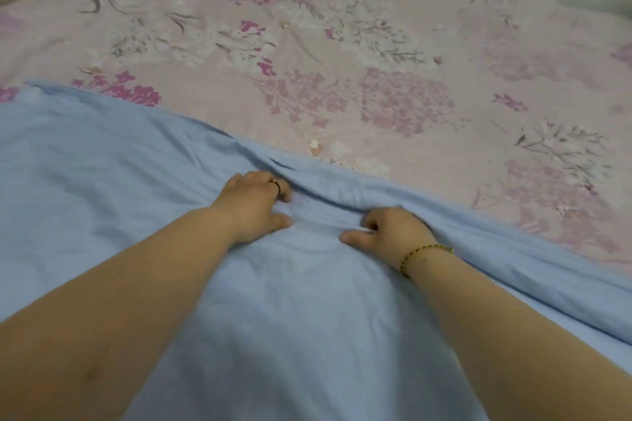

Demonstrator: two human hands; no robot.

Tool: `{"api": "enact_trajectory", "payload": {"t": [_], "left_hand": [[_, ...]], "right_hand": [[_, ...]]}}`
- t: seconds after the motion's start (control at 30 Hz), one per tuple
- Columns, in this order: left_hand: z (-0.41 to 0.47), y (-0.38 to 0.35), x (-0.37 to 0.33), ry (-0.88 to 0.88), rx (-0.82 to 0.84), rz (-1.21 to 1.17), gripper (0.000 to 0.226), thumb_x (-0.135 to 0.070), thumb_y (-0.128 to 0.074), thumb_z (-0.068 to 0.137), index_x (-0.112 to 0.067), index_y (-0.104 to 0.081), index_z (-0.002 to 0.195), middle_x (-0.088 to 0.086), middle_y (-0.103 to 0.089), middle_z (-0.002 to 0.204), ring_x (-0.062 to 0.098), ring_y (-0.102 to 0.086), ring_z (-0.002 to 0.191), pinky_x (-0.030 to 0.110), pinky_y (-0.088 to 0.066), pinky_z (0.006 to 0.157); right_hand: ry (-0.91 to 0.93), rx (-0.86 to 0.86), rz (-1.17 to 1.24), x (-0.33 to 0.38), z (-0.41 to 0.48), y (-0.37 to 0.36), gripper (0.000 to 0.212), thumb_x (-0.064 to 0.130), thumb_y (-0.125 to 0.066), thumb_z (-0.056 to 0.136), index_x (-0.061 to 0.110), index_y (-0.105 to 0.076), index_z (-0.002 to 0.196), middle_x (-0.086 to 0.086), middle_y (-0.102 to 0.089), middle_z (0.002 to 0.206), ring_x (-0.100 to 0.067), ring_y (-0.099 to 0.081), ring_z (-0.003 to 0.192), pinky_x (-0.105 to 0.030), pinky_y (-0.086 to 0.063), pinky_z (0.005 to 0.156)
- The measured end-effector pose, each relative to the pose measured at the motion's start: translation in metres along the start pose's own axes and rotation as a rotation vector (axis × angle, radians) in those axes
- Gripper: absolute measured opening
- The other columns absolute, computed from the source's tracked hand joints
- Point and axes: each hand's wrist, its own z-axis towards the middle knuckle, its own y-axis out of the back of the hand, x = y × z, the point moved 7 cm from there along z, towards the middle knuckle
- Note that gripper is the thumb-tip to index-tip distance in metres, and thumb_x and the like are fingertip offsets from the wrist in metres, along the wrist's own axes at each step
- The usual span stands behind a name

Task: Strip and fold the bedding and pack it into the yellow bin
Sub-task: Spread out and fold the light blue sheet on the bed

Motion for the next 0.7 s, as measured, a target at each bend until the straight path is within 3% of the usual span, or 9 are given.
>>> {"api": "enact_trajectory", "payload": {"t": [0.03,0.1,0.17,0.27,0.37,0.43,0.5,0.6,0.7], "left_hand": [[0.01,0.0,-0.001,0.016,-0.011,-0.003,0.013,-0.04,-0.053,0.089,-0.027,-0.054,0.094,-0.002,-0.046,0.105,0.02,-0.041,0.119,0.025,-0.026,0.097],[0.019,0.005,-0.012,-0.035,-0.112,0.082,0.024,-0.038,-0.05,0.092,-0.027,-0.045,0.071,-0.001,-0.046,0.089,0.022,-0.047,0.109,0.024,-0.027,0.084],[0.03,0.02,-0.017,-0.039,-0.29,0.114,0.023,-0.034,-0.042,0.096,-0.016,-0.053,0.087,0.01,-0.059,0.094,0.03,-0.052,0.103,0.031,-0.032,0.079],[0.058,0.028,-0.006,0.016,-0.492,0.169,0.03,-0.03,-0.036,0.099,-0.003,-0.048,0.106,0.021,-0.064,0.097,0.034,-0.058,0.091,0.035,-0.025,0.071],[0.076,0.017,0.002,-0.078,-0.667,0.141,0.029,-0.026,-0.046,0.095,0.002,-0.054,0.09,0.025,-0.064,0.07,0.035,-0.062,0.067,0.036,-0.037,0.073],[0.077,0.016,0.003,-0.14,-0.738,0.094,0.028,-0.021,-0.053,0.083,0.005,-0.056,0.073,0.027,-0.057,0.049,0.036,-0.057,0.045,0.038,-0.045,0.065],[0.076,0.01,0.004,-0.111,-0.708,0.044,0.032,-0.024,-0.047,0.082,0.006,-0.057,0.075,0.031,-0.058,0.052,0.04,-0.058,0.05,0.041,-0.043,0.069],[0.081,0.011,0.007,-0.059,-0.665,0.038,0.037,-0.028,-0.049,0.087,0.008,-0.058,0.081,0.035,-0.06,0.06,0.045,-0.059,0.06,0.043,-0.038,0.072],[0.073,0.018,-0.002,-0.095,-0.684,0.047,0.028,-0.017,-0.059,0.087,0.009,-0.057,0.076,0.034,-0.057,0.053,0.044,-0.058,0.053,0.043,-0.039,0.067]], "right_hand": [[0.027,-0.011,-0.072,-0.003,0.008,0.008,0.042,0.051,-0.053,0.086,0.018,-0.041,0.063,0.004,-0.041,0.061,-0.013,-0.042,0.06,-0.025,-0.032,0.054],[0.07,-0.053,-0.221,-0.005,0.025,0.026,0.041,0.053,-0.048,0.088,0.018,-0.044,0.067,0.003,-0.043,0.066,-0.019,-0.044,0.07,-0.027,-0.033,0.062],[0.096,-0.132,-0.32,-0.003,0.042,0.045,0.047,0.054,-0.047,0.088,0.019,-0.038,0.06,0.003,-0.039,0.062,-0.019,-0.041,0.066,-0.027,-0.029,0.057],[0.13,-0.238,-0.373,-0.003,0.072,0.054,0.05,0.056,-0.046,0.088,0.017,-0.035,0.059,0.001,-0.037,0.06,-0.02,-0.039,0.064,-0.026,-0.024,0.049],[0.14,-0.307,-0.337,-0.01,0.094,0.044,0.045,0.06,-0.043,0.087,0.019,-0.043,0.068,0.002,-0.038,0.064,-0.021,-0.041,0.073,-0.027,-0.028,0.06],[0.143,-0.353,-0.331,-0.012,0.097,0.044,0.044,0.061,-0.042,0.087,0.02,-0.042,0.069,0.003,-0.038,0.063,-0.021,-0.041,0.073,-0.028,-0.027,0.056],[0.141,-0.379,-0.32,-0.009,0.094,0.045,0.042,0.059,-0.042,0.088,0.018,-0.048,0.082,0.003,-0.043,0.067,-0.02,-0.041,0.072,-0.028,-0.027,0.053],[0.118,-0.425,-0.237,-0.015,0.071,0.049,0.039,0.047,-0.045,0.091,0.015,-0.047,0.114,-0.003,-0.056,0.1,-0.023,-0.049,0.087,-0.03,-0.035,0.072],[0.138,-0.514,-0.183,-0.048,0.015,0.036,0.054,0.042,-0.044,0.084,0.014,-0.047,0.129,-0.009,-0.047,0.133,-0.028,-0.043,0.123,-0.031,-0.02,0.102]]}}
